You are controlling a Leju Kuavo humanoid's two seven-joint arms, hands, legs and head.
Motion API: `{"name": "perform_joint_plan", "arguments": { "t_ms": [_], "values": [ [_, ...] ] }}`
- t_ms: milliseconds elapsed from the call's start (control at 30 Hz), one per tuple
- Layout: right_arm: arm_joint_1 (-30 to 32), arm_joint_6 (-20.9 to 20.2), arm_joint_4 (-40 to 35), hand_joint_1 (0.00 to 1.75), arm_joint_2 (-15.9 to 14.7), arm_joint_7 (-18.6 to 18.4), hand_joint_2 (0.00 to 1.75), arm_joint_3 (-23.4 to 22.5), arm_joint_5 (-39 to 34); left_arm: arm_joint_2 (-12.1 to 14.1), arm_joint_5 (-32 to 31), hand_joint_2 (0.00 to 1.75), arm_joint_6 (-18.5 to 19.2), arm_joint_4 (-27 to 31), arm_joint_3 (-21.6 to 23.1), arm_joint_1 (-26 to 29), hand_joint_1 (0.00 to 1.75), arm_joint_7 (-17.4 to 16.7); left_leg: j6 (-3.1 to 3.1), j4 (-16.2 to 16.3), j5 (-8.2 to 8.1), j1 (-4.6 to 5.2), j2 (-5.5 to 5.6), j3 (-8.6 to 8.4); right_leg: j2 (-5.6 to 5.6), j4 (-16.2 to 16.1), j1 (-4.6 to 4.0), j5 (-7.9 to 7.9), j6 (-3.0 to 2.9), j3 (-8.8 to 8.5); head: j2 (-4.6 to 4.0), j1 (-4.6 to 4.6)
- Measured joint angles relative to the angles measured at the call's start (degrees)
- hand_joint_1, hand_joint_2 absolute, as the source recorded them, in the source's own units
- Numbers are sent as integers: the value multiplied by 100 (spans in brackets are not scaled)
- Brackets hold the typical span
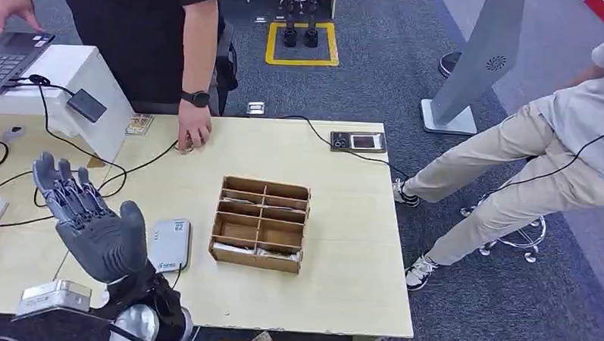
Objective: Pass the card to the sensor for recognition and then transmit it.
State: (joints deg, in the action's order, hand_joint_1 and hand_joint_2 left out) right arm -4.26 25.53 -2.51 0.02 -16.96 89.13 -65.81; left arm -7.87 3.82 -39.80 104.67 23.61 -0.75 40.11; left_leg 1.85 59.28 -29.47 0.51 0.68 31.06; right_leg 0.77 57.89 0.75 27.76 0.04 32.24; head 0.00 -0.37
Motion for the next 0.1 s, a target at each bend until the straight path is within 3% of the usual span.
{"name": "perform_joint_plan", "arguments": {
  "t_ms": [100],
  "values": [
    [-2,-11,0,0,0,-24,175,0,-15,-2,-2,175,0,0,0,6,0,0,0,0,0,0,0,0,0,0,0,0,0,0,0,2]
  ]
}}
